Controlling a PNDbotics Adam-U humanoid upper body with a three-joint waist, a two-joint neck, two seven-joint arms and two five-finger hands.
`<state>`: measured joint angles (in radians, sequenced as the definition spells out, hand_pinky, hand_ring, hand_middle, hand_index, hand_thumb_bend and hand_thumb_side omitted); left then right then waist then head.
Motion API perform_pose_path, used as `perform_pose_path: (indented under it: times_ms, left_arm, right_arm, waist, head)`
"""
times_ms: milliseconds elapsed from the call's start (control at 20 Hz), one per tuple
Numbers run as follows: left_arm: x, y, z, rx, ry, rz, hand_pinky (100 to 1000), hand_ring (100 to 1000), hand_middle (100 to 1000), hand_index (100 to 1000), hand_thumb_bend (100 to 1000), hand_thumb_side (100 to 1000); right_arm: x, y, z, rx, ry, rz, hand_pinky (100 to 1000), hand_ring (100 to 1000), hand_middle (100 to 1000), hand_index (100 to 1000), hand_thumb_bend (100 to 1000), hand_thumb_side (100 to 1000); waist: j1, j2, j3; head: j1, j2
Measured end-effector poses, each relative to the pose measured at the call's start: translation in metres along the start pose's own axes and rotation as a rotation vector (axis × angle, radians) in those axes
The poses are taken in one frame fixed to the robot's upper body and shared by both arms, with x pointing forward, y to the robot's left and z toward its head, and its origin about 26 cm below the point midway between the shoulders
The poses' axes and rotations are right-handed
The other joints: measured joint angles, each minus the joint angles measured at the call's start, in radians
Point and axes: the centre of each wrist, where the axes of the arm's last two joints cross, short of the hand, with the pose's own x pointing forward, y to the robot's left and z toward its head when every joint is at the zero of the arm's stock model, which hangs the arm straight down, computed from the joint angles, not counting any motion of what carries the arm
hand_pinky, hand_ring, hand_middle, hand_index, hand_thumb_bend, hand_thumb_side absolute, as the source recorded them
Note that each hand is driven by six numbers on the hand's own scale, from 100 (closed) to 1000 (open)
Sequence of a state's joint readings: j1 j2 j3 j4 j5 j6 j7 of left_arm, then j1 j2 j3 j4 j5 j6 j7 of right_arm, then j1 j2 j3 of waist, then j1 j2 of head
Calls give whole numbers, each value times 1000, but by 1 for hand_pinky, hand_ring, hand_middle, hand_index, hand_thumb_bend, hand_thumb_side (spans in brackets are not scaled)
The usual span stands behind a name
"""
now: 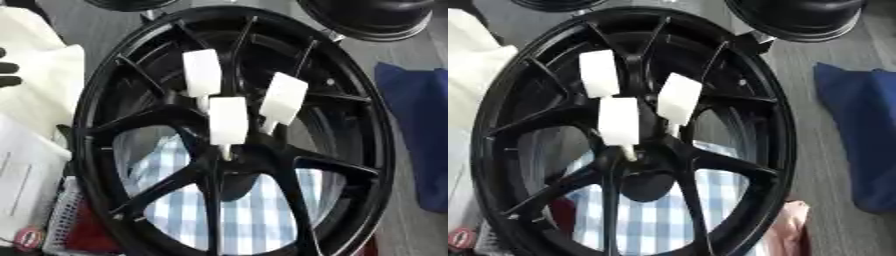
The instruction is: Pull the pin out of the wheel hub.
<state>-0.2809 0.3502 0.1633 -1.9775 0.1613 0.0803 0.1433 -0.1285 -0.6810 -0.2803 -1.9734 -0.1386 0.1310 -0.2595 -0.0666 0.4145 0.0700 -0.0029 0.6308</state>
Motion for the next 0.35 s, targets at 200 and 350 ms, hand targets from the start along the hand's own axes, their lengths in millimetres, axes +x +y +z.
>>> perform_pose_path:
  times_ms: [200,350]
  left_arm:
    - [2,-3,-2,-12,-10,6,662,648,644,740,128,832]
    - [3,-5,-4,-20,-22,9,661,648,644,740,124,826]
  right_arm:
    - [6,17,-3,-15,-51,-120,855,771,555,677,100,523]
    - [11,33,-6,-4,-79,-221,857,767,552,671,100,525]
  waist:
    - [0,0,11]
    - [-1,0,11]
  head:
    - [-10,0]
    - [-11,0]
